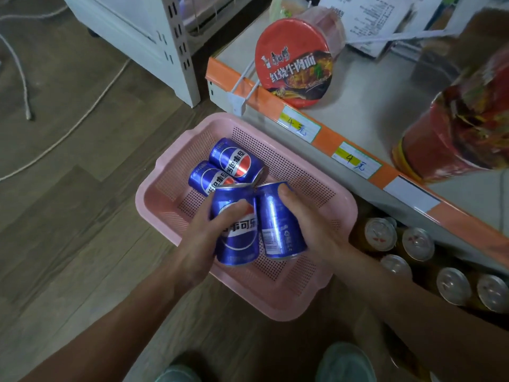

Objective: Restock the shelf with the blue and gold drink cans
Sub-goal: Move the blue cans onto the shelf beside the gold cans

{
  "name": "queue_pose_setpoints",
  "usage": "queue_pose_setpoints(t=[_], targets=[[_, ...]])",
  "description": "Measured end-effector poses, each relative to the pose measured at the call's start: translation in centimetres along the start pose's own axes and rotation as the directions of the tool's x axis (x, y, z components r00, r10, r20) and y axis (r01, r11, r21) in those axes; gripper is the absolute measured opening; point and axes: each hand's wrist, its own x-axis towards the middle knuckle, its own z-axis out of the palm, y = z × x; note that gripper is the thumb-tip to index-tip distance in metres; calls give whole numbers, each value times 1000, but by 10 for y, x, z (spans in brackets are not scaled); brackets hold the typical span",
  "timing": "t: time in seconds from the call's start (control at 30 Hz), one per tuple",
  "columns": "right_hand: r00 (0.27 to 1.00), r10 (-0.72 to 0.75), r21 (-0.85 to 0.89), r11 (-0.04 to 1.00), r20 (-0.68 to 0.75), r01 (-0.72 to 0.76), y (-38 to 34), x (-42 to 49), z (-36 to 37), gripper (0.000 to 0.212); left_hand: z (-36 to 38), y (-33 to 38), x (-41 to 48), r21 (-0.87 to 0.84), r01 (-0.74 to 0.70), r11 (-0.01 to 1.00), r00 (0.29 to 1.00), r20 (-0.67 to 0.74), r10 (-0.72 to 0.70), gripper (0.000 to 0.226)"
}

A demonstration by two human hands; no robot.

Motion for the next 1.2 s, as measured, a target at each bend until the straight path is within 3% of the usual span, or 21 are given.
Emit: queue_pose_setpoints(t=[0.1, 0.23, 0.4, 0.53, 0.73, 0.9, 0.97, 1.03, 1.1, 1.2], targets=[[998, 54, 52, 997, -33, -52, -2, -12, 9, 61, 6, 2, -13, -59, 61, 996, 997, -48, -64, 53], [990, 135, 85, 988, -39, -131, -26, -51, 13, 51, 27, 21, -46, -88, 134, 987, 980, -139, -146, 54], [983, 181, 172, 969, -20, -175, -86, -130, 10, 59, 65, 83, -101, -94, 263, 960, 953, -127, -274, 95], [976, 216, 144, 968, -43, -207, -162, -203, 10, 83, 113, 164, -158, -111, 325, 939, 938, -85, -335, 80], [956, 241, 136, 966, -167, -220, -301, -323, 11, 97, 191, 297, -248, -22, 346, 938, 932, -106, -346, 70], [919, 222, 164, 971, -326, -176, -410, -423, 12, 68, 254, 404, -310, 7, 349, 937, 936, -40, -349, 32], [898, 222, 154, 972, -380, -175, -441, -460, 13, 80, 275, 437, -330, 32, 315, 949, 949, 4, -315, 20], [886, 195, 163, 977, -420, -138, -469, -494, 17, 78, 295, 466, -350, 63, 277, 959, 960, 29, -280, 7], [870, 160, 191, 979, -467, -77, -494, -525, 24, 63, 314, 493, -367, 91, 264, 960, 962, 49, -270, 15], [838, 125, 221, 975, -531, -5, -518, -569, 34, 56, 341, 524, -389, 182, 252, 951, 948, 153, -280, 56]])
